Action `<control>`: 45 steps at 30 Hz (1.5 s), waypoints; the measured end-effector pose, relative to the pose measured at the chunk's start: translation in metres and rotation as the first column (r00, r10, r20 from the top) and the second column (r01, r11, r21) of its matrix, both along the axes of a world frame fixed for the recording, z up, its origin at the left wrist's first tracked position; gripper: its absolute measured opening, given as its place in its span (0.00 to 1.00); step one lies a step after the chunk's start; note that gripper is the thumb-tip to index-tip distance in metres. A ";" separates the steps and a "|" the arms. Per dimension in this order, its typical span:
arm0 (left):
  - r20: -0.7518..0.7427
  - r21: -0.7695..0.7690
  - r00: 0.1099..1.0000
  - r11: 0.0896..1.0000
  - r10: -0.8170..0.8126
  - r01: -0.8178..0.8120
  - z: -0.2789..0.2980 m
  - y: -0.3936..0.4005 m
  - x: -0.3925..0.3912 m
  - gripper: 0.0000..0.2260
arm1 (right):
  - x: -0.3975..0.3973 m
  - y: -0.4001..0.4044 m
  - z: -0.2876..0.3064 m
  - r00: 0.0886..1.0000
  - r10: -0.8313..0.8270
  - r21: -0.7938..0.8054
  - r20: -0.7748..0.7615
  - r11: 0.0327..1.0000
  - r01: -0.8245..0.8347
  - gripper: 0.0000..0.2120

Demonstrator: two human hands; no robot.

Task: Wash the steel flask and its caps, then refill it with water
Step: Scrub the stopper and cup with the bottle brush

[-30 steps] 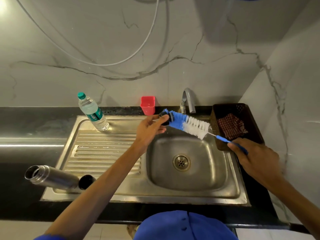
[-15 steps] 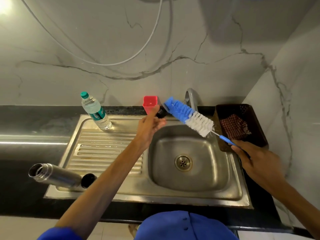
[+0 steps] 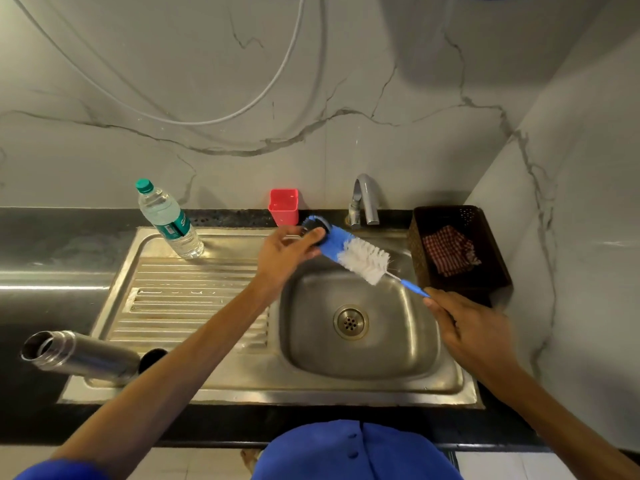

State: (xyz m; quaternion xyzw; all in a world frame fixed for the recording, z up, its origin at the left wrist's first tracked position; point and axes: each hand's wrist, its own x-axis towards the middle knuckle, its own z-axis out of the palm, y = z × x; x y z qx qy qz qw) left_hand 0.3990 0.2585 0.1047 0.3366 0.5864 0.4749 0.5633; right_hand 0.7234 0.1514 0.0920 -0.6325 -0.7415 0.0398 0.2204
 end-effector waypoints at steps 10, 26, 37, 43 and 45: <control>-0.622 0.329 0.774 0.936 0.118 0.121 -0.007 -0.019 -0.007 0.23 | -0.029 -0.016 0.000 0.998 -0.033 -0.003 0.044 0.999 0.033 0.15; -0.680 0.150 0.705 0.905 -0.198 0.399 0.002 -0.041 0.014 0.24 | -0.050 -0.012 0.006 0.986 -0.153 0.014 0.063 0.988 0.152 0.16; -0.110 -0.028 0.993 0.999 0.032 -0.035 -0.002 -0.063 0.009 0.22 | -0.054 -0.018 0.017 0.994 -0.102 0.086 -0.029 0.991 0.104 0.15; -0.216 0.179 0.971 0.982 0.102 -0.063 0.011 -0.078 0.021 0.22 | -0.072 -0.015 0.022 0.996 -0.068 0.121 -0.055 0.990 0.074 0.14; -0.279 0.226 0.948 0.970 0.153 -0.090 0.012 -0.076 0.014 0.23 | -0.072 -0.014 0.023 0.996 -0.061 0.114 -0.065 0.991 0.068 0.14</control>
